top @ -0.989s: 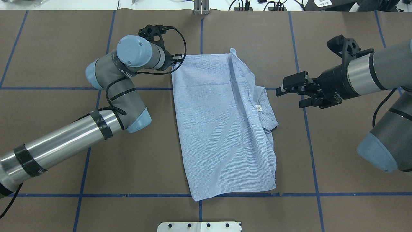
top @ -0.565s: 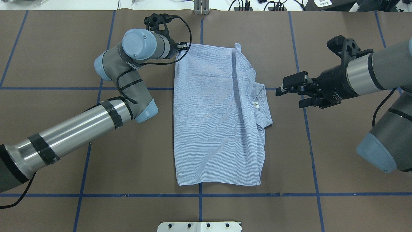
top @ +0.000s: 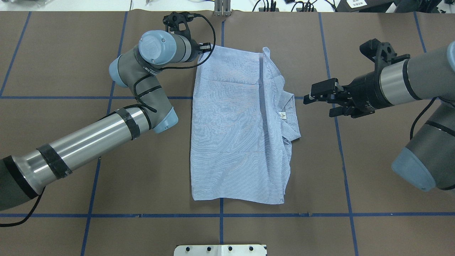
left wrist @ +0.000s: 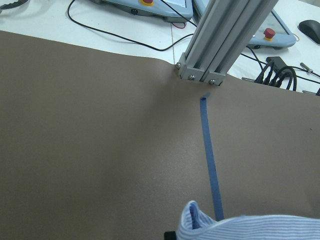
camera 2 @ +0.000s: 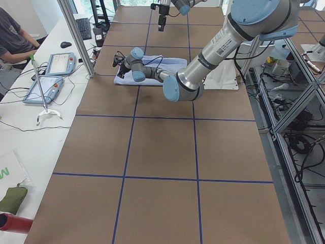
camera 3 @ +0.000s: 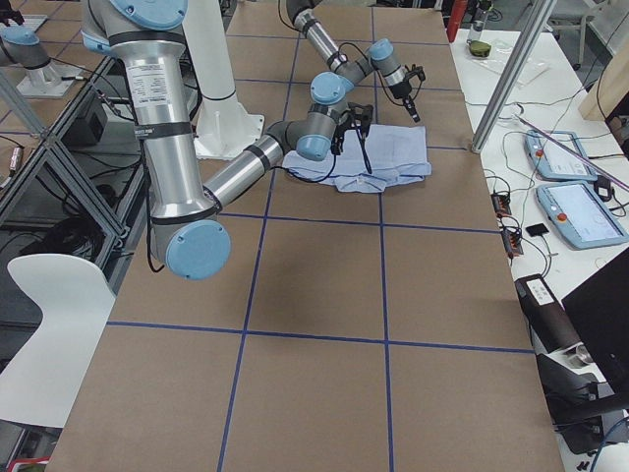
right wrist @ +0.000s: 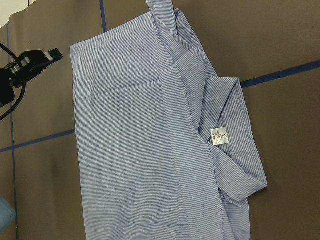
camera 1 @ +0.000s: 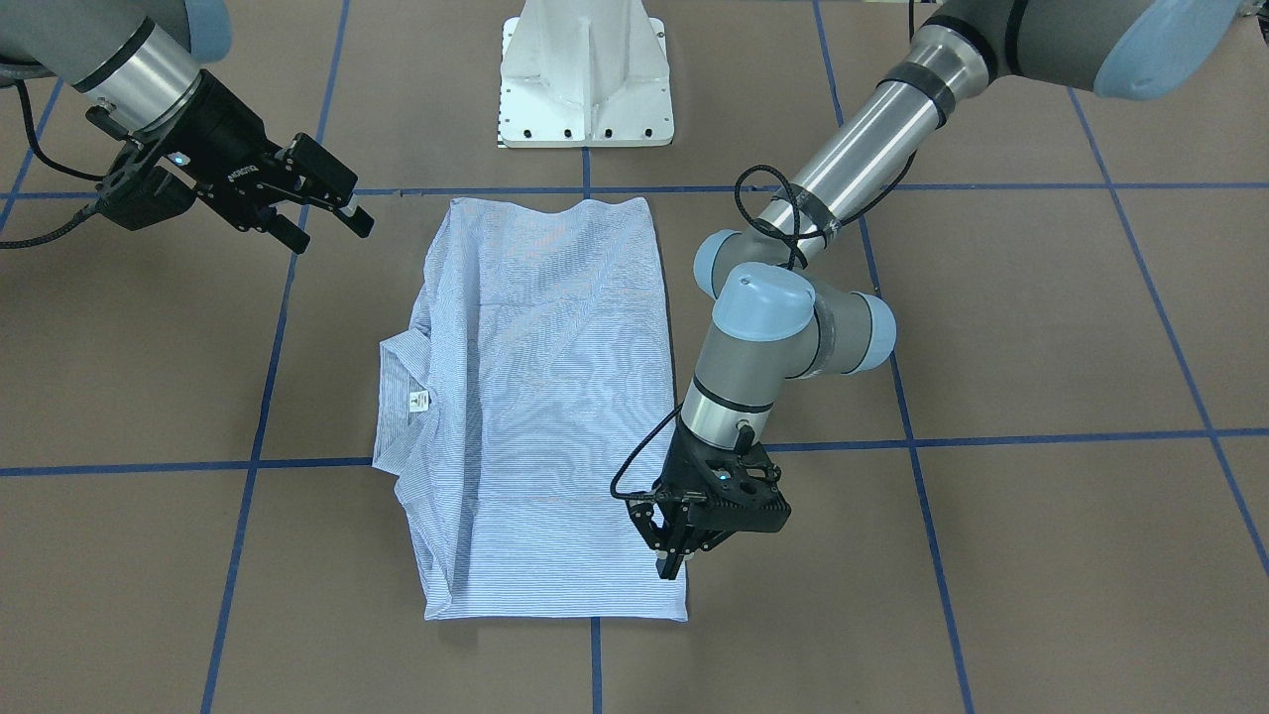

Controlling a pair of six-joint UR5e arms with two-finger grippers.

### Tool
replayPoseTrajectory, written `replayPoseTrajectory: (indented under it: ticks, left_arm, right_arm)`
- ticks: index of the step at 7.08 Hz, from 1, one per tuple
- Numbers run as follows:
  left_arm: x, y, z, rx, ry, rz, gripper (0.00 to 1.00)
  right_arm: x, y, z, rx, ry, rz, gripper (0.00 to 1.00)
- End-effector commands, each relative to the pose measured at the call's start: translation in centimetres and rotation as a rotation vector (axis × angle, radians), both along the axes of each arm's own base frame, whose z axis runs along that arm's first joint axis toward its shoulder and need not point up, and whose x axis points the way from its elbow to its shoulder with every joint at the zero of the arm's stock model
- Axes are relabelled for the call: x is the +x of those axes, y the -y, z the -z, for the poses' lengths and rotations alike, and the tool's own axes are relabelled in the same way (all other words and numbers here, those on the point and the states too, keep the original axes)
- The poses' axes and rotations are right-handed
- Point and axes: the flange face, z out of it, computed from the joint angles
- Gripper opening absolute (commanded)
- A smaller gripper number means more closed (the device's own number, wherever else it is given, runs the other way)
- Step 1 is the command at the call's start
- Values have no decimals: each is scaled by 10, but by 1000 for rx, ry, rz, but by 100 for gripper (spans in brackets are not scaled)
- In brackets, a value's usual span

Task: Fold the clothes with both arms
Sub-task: 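Release the shirt with the left gripper while the right gripper lowers onto the collar fold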

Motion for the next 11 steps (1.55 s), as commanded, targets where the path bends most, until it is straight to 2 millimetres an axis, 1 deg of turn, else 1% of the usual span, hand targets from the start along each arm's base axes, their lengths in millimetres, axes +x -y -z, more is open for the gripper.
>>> replayPoseTrajectory:
  ticks: [1,2,3,4,5,6,7,8,9,10,11]
  left_arm:
    - [-18,-1,12,18,-29,13,100]
    - [-41,-20,-10,26,-32,1,100]
    - [-70,-39,-41,11,-46,-47,100]
    - [-99,-63,-65,8,-60,-79,100]
    - [-127,-91,-86,12,-65,-92,100]
    - [-144,-108,-91,7,-74,-120,100]
    - [-152,-122,-76,-36,-52,-155,100]
    - [-157,-132,-47,-73,-24,-168,100]
    - [-164,-145,-23,-80,-27,-184,100]
    - [-162,-148,-21,-91,-35,-202,100]
    - [-159,-148,-23,-94,-34,-206,100]
  right_arm:
    - [-25,-7,5,24,-16,-16,100]
    - [-50,-11,13,23,-51,-22,100]
    - [-69,-8,33,0,-101,-19,100]
    - [-87,-8,51,11,-167,-11,100]
    - [-108,-14,49,77,-279,17,100]
    - [-121,-19,42,124,-360,50,100]
    - [-152,-31,25,161,-436,61,100]
    - [-176,-41,16,188,-480,61,100]
    - [-198,-36,11,190,-509,62,100]
    - [-210,-33,1,219,-547,76,100]
    - [-217,-34,-8,248,-579,95,100]
